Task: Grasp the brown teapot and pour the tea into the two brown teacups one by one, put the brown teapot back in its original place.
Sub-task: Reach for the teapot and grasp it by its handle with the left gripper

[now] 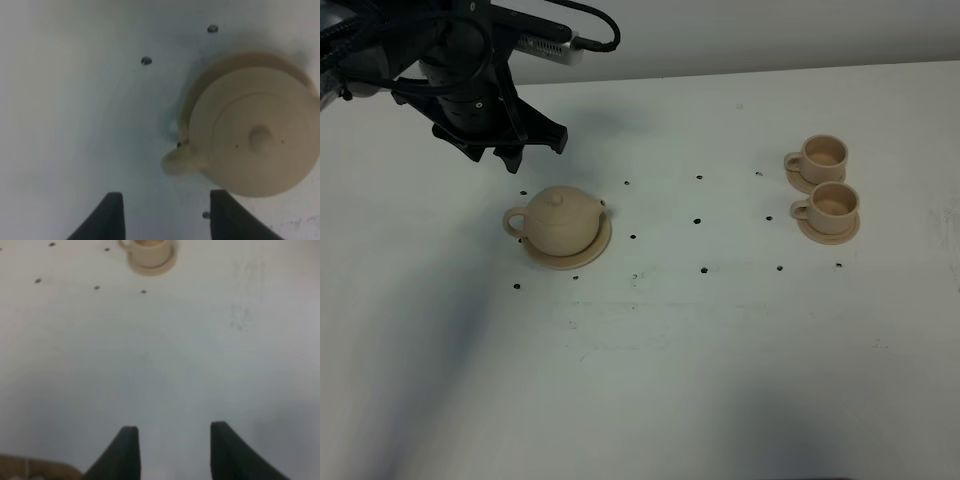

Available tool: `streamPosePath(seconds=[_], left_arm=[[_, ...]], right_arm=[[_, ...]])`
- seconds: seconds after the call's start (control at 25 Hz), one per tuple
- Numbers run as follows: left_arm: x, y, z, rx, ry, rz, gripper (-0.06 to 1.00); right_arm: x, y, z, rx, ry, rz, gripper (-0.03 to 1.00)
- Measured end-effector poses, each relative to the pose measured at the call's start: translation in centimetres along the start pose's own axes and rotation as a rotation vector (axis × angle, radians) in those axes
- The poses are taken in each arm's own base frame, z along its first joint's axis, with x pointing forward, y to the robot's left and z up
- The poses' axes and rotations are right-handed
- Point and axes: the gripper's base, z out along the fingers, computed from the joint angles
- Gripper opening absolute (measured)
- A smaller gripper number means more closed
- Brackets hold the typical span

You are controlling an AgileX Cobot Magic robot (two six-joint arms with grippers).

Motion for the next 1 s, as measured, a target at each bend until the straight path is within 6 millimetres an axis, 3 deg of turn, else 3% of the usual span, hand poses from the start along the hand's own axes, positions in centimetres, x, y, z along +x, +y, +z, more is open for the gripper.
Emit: streamPosePath(seconds=[0.28, 0.56, 0.8, 1.0], left_arm=[[-0.7, -0.8, 1.6, 0.050, -0.049, 0.123, 0.42], [-1.0, -2.1, 1.5, 0.182, -0.124, 0.376, 0.42], [0.5, -2.8, 1.3, 0.303, -0.015, 0.710, 0.42], [1.2, -2.9, 1.1, 0.339, 0.044, 0.770, 0.42]], right_arm=[[1.3, 0.4, -1.8, 0.045, -0.153, -0.005, 0.33], [1.8, 0.5, -2.4, 0.051, -0.211, -0.014, 0.33], [1.7, 0.6, -2.5, 0.047, -0.222, -0.009, 0.33], [1.7, 0.6, -2.5, 0.047, -0.224, -0.009, 0.33]])
